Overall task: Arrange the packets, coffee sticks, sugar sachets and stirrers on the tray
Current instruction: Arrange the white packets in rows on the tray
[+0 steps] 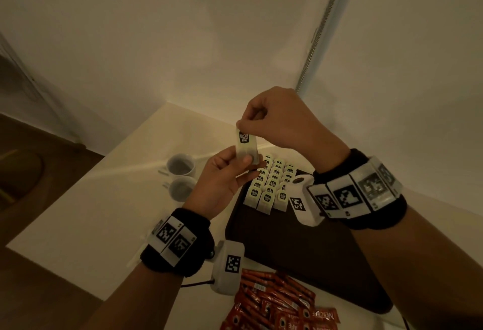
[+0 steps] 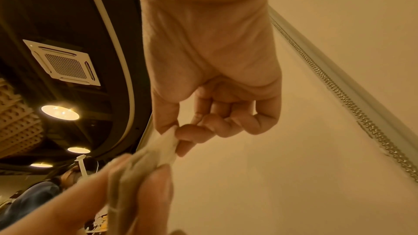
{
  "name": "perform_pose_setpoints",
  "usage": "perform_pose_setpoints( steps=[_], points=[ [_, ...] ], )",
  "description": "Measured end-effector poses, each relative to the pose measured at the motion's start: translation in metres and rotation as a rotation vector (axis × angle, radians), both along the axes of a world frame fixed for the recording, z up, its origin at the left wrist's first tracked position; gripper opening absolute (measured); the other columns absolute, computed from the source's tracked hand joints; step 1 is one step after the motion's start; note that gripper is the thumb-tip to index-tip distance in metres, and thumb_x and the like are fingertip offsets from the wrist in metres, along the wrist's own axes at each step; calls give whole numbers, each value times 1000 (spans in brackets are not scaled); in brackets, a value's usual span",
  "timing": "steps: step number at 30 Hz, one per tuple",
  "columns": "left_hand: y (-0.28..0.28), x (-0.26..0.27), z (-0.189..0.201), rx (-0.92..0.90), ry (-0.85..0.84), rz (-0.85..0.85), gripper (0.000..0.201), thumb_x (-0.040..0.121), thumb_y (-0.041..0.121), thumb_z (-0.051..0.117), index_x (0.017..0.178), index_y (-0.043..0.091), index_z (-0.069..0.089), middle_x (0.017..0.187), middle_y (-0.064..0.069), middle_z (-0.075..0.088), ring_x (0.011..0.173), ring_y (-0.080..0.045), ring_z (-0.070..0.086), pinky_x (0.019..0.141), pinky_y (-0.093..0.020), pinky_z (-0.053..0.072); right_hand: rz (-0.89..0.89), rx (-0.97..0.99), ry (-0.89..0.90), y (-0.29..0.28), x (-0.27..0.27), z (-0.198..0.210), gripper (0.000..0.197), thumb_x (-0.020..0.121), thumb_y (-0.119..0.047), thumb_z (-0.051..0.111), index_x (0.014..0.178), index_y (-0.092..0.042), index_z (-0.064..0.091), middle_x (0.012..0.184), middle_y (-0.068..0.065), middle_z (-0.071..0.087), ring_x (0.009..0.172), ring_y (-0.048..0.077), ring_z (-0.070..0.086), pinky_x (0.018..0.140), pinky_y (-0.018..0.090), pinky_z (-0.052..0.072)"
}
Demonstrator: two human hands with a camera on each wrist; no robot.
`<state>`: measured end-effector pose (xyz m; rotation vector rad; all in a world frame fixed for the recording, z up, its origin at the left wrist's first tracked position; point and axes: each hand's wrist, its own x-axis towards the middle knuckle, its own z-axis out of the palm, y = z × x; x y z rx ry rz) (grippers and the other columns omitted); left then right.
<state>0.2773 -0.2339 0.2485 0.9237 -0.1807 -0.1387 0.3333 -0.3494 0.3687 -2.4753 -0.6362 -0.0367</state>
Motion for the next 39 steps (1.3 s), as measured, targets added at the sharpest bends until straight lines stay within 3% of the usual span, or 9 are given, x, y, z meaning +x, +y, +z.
perform_pose_setpoints(
  steps=[5, 8, 10, 17, 21, 25, 29, 33, 39],
  points=[
    [2, 0, 3, 3, 25, 54, 38, 60, 41, 85, 91, 22, 74, 93, 1, 73, 88, -14, 69, 75, -22, 53, 7, 76, 15, -2, -2, -2, 10, 81, -27, 71, 78, -18, 73, 65, -9, 64, 53, -4, 53, 52, 4, 38],
    [1, 1, 3, -1, 50, 121, 27, 79, 21, 71, 103, 14, 64, 99, 1, 73, 93, -14, 69, 74, -22, 53, 16, 178, 14, -4, -3, -4, 11, 82, -28, 70, 82, -17, 74, 66, -15, 62, 57, -9, 53, 57, 4, 38],
    [0, 2, 4, 15, 48, 156, 20, 81, 15, 60, 101, 11, 61, 94, 3, 74, 91, -12, 69, 74, -21, 53, 9, 222, 15, -5, -3, -6, 10, 82, -27, 70, 83, -18, 74, 67, -16, 62, 59, -9, 52, 59, 5, 38],
    [-6, 5, 4, 33, 28, 224, 16, 81, 18, 57, 93, 13, 66, 89, 2, 72, 87, -13, 68, 75, -21, 52, -28, 325, 1, -12, -3, -11, 8, 84, -25, 68, 84, -18, 73, 69, -14, 63, 58, -10, 53, 58, 4, 39],
    [-3, 6, -3, 65, 69, 216, 24, 79, 20, 59, 102, 19, 64, 95, 1, 73, 92, -17, 68, 76, -24, 53, -61, 353, 20, -25, -1, -22, 7, 85, -26, 67, 84, -19, 71, 66, -14, 62, 57, -5, 53, 55, 9, 43],
    [17, -1, -21, 229, 137, 208, 32, 81, 23, 60, 113, 18, 62, 110, -2, 71, 100, -20, 67, 79, -25, 52, -155, 302, 103, -56, 5, -62, 5, 85, -20, 67, 81, -23, 67, 68, -15, 62, 56, -7, 54, 59, 10, 45],
    [47, -21, -48, 412, 211, 260, 19, 89, 18, 62, 108, 16, 66, 103, -4, 73, 93, -20, 68, 77, -26, 51, -256, 141, 277, -90, 5, -126, 5, 87, -15, 63, 89, -12, 67, 80, -6, 64, 66, -1, 57, 66, 17, 49],
    [72, -46, -72, 463, 317, 322, 17, 93, 12, 56, 107, 11, 66, 99, -9, 72, 86, -22, 66, 78, -30, 49, -286, -28, 522, -112, 0, -188, 14, 92, -14, 56, 104, -9, 62, 97, 0, 60, 72, 6, 56, 57, 14, 45],
    [100, -76, -96, 490, 434, 382, 17, 95, 6, 49, 102, 6, 65, 92, -12, 71, 77, -20, 66, 74, -28, 52, -274, -97, 708, -124, 6, -240, 20, 93, -13, 55, 110, -6, 61, 88, -3, 57, 70, 6, 55, 57, 14, 43]
  ],
)
